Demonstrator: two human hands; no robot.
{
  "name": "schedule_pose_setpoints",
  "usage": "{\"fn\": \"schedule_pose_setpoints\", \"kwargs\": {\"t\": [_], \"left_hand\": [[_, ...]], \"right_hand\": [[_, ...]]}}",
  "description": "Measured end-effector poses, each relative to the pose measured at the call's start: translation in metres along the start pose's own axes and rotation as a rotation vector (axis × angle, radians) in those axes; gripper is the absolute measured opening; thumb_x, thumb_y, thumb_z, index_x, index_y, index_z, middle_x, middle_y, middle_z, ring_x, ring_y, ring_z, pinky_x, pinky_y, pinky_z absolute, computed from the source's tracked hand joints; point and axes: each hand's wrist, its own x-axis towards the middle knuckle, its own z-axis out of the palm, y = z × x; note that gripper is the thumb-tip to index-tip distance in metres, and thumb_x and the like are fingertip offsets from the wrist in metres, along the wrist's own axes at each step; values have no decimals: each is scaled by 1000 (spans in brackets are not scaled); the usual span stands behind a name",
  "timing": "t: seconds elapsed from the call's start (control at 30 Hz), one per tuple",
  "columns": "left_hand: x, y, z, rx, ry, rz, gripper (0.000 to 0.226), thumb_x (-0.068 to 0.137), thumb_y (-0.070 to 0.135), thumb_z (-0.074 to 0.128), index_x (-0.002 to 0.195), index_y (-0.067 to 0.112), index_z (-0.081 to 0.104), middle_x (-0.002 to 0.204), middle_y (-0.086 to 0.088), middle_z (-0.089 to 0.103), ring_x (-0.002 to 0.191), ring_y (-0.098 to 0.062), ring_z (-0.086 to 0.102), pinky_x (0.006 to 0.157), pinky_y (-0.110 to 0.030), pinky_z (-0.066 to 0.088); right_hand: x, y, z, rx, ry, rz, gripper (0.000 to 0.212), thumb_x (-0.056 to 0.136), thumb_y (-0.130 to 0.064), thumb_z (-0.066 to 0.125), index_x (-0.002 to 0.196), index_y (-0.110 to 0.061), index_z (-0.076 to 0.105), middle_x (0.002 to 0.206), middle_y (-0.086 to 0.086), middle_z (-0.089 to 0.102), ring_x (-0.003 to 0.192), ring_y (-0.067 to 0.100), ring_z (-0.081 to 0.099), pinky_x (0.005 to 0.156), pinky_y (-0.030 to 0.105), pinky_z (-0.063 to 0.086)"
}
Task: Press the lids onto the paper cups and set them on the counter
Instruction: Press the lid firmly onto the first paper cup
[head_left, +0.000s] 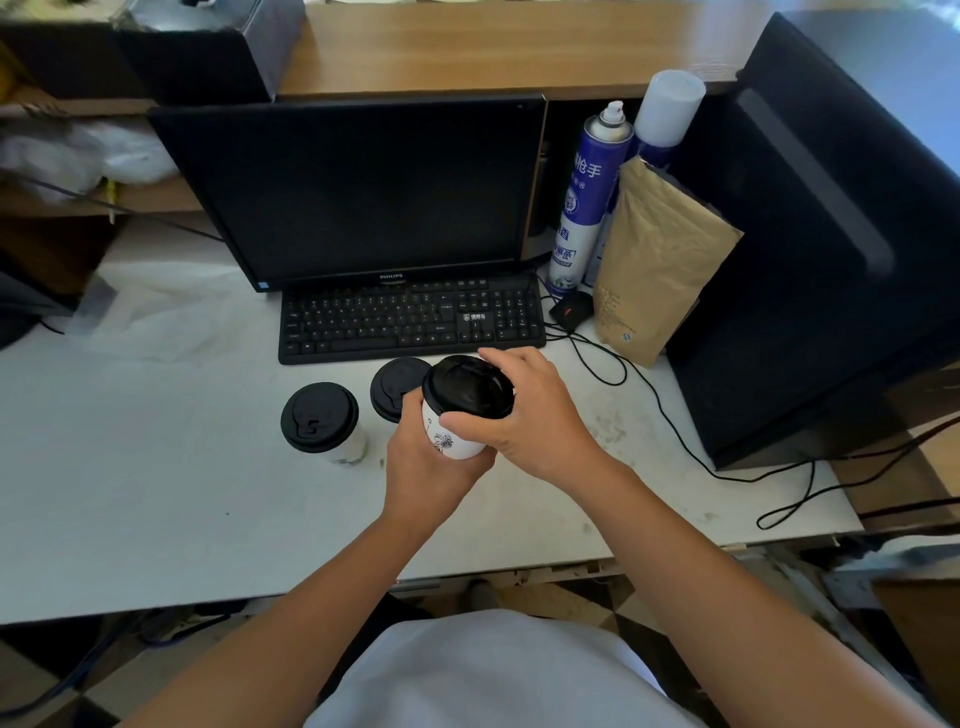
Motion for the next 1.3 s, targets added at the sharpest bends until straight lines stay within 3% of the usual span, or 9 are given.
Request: {"fn": "schedule_pose_setpoints", "kwargs": {"t": [0.1,0.2,0.27,0.33,0.43,0.53,0.8,1.13,1.3], "left_hand": [[1,2,-1,2,-18,0,74,64,25,93,122,37,48,107,21,69,96,0,68,82,-35,61],[1,5,-2,-25,-34,-1,77,65,28,94,127,32,48,111,20,69,100,2,66,79,-20,57],[0,7,-2,-51,-55,1,78,66,25,94,128,31,48,112,19,68,101,3,66,77,-14,54],[0,8,0,-80,-86,-4,79,66,21,93,128,31,46,111,15,68,98,-3,68,71,-19,56],[0,6,4,-131,-176,-21,80,66,11,89,129,30,44,112,4,67,95,-18,71,64,-30,59],[-1,4,7,-152,-253,-23,78,71,-3,84,127,31,42,114,1,66,98,-15,70,69,-31,60],[13,-10,-8,-121,-445,-97,75,75,7,88,138,27,53,122,4,71,114,-18,68,92,-41,61],[11,-16,6,-126,-482,-103,70,78,10,87,136,28,53,122,5,70,112,-16,69,91,-41,61],[9,-28,13,-159,-477,-111,68,79,14,87,133,34,52,123,8,69,112,-15,68,93,-42,61]], "right_hand": [[-1,11,1,127,1,1,98,67,-44,86,151,-25,41,134,-9,40,128,12,45,102,31,49],[-5,19,1,270,-14,31,102,68,-40,87,154,-33,32,141,-10,36,125,10,46,91,22,51],[-7,25,2,410,-47,84,103,72,-28,89,156,-35,28,143,-12,40,125,9,50,91,25,54],[-9,33,5,515,-56,130,99,72,-19,90,153,-34,34,139,-12,49,121,8,57,93,32,57],[-9,44,7,539,-43,153,70,73,-10,87,133,-26,56,125,-7,66,117,15,63,92,37,59],[-9,52,5,571,-48,163,59,73,-7,85,124,-23,60,119,-5,70,115,15,65,94,39,59],[-8,66,-4,638,-25,173,57,74,-1,84,124,-18,62,120,-1,72,115,15,66,96,42,58],[-10,81,-3,670,-36,198,61,75,0,83,128,-19,61,123,-2,70,117,19,66,95,43,58],[-9,85,0,604,-55,223,73,64,-15,88,130,-26,59,124,-6,70,117,13,66,96,44,57]]}}
